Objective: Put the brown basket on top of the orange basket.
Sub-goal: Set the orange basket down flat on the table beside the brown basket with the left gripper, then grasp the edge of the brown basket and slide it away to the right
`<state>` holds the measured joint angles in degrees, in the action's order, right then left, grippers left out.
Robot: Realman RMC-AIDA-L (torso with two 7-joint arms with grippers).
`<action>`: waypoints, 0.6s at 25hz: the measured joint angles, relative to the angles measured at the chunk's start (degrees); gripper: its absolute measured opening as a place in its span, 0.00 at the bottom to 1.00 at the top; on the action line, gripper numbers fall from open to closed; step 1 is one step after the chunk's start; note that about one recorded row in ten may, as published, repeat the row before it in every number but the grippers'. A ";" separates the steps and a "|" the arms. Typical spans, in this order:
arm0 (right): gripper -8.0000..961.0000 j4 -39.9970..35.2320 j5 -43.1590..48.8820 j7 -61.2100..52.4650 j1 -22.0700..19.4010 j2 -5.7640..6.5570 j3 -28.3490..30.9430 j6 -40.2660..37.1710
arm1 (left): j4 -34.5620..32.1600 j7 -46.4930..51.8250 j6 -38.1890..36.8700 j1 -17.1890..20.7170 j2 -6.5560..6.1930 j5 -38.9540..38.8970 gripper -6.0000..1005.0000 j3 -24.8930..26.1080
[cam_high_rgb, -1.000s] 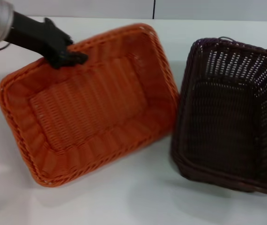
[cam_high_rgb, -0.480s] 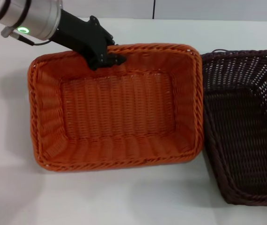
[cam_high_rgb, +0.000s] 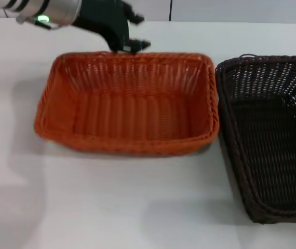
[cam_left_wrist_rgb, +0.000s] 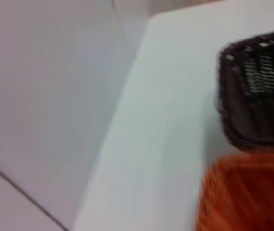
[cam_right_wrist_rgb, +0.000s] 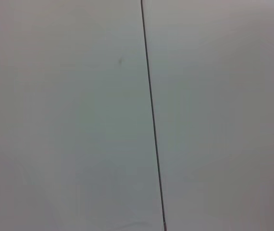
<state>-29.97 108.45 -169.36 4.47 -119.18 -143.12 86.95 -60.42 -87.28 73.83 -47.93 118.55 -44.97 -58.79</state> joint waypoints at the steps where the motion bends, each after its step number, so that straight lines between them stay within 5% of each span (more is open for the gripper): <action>1: 0.68 -0.06 0.01 0.00 0.03 0.00 0.00 0.00 | -0.68 -0.08 -0.95 -0.01 -0.06 -0.36 0.30 0.07; 2: 0.68 -0.11 0.01 0.00 0.05 0.01 0.00 0.00 | -1.74 -0.14 -2.13 0.04 -0.09 -0.62 0.31 0.18; 5: 0.68 -0.21 0.01 0.00 0.07 0.01 0.01 0.00 | -7.36 -0.14 -8.69 2.06 0.01 -1.44 0.54 -0.46; 8: 0.68 -0.27 0.01 0.00 -0.25 0.01 0.03 0.36 | -14.95 -0.20 -22.64 8.20 0.09 -4.26 0.68 -5.37; 12: 0.68 -0.32 0.02 0.00 -0.57 0.01 0.03 0.86 | -18.33 -0.09 -61.07 18.38 -0.39 -4.78 0.80 -22.28; 14: 0.68 -0.36 0.01 0.00 -0.46 0.01 -0.21 1.01 | -16.42 0.72 -74.01 19.62 -0.41 -2.05 0.83 -25.99; 15: 0.67 -0.40 0.01 0.00 -0.25 0.01 -0.55 1.18 | -12.53 4.24 -89.34 20.32 -0.36 1.50 0.84 -28.99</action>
<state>-30.36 108.46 -169.36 4.22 -119.17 -143.68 88.12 -72.95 -83.04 -15.51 -27.62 118.20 -43.47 -87.77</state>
